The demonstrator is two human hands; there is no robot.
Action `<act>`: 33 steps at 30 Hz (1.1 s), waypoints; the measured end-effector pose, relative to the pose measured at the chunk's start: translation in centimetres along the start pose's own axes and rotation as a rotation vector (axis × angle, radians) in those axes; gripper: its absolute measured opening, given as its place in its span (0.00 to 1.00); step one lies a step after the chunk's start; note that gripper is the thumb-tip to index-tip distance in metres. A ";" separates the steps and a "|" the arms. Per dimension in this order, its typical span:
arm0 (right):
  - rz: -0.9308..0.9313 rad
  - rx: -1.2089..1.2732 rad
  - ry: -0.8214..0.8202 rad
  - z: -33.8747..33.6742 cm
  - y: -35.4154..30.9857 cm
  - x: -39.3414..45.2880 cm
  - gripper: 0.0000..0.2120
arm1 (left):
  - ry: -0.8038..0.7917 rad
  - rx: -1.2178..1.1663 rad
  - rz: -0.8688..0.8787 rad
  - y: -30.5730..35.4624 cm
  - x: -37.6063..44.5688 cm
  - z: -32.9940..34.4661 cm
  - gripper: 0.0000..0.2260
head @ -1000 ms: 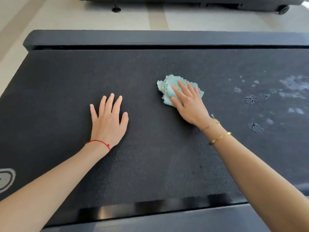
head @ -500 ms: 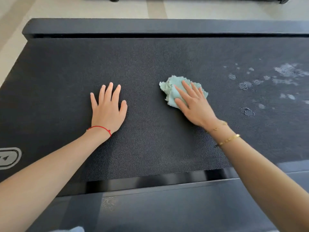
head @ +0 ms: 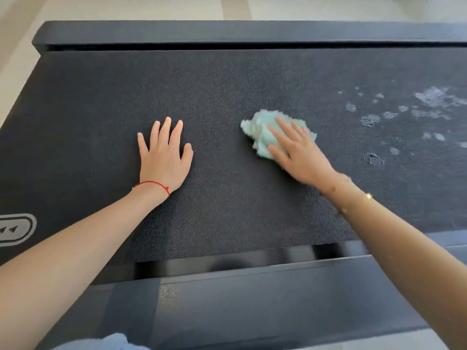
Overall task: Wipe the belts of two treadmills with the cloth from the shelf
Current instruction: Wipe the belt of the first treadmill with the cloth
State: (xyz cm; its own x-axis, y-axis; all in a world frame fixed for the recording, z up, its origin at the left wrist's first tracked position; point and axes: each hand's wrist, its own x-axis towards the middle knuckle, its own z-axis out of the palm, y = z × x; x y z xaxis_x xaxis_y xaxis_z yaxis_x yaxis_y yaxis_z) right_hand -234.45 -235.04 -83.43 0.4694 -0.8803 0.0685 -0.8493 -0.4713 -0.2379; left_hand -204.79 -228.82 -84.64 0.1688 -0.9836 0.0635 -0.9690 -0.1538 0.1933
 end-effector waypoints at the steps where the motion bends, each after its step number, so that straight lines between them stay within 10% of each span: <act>1: 0.098 0.016 0.002 -0.1 0.3 1.2 0.24 | -0.002 -0.001 0.000 0.0 0.0 0.0 0.26; 11: -0.373 0.066 -0.115 0.4 -7.9 -9.8 0.24 | 0.027 -0.028 0.008 -0.1 -0.1 0.2 0.26; 19: 0.247 0.060 0.067 0.7 -2.3 -0.2 0.23 | 0.001 -0.095 0.049 0.3 -0.5 -0.2 0.24; 28: -0.105 0.062 -0.081 0.0 -7.9 -10.9 0.24 | -0.016 -0.107 0.115 2.4 0.2 -0.1 0.24; 33: 0.219 0.053 0.028 -0.1 -2.3 -2.7 0.25 | -0.038 -0.141 0.116 3.8 1.3 0.0 0.24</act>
State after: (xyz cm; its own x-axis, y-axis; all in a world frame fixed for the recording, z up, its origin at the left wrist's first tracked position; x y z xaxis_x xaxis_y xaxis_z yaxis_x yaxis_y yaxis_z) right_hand -233.81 -231.59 -82.98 0.2680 -0.9627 0.0364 -0.9158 -0.2663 -0.3008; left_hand -208.22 -230.63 -83.82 0.0477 -0.9973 0.0564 -0.9463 -0.0270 0.3221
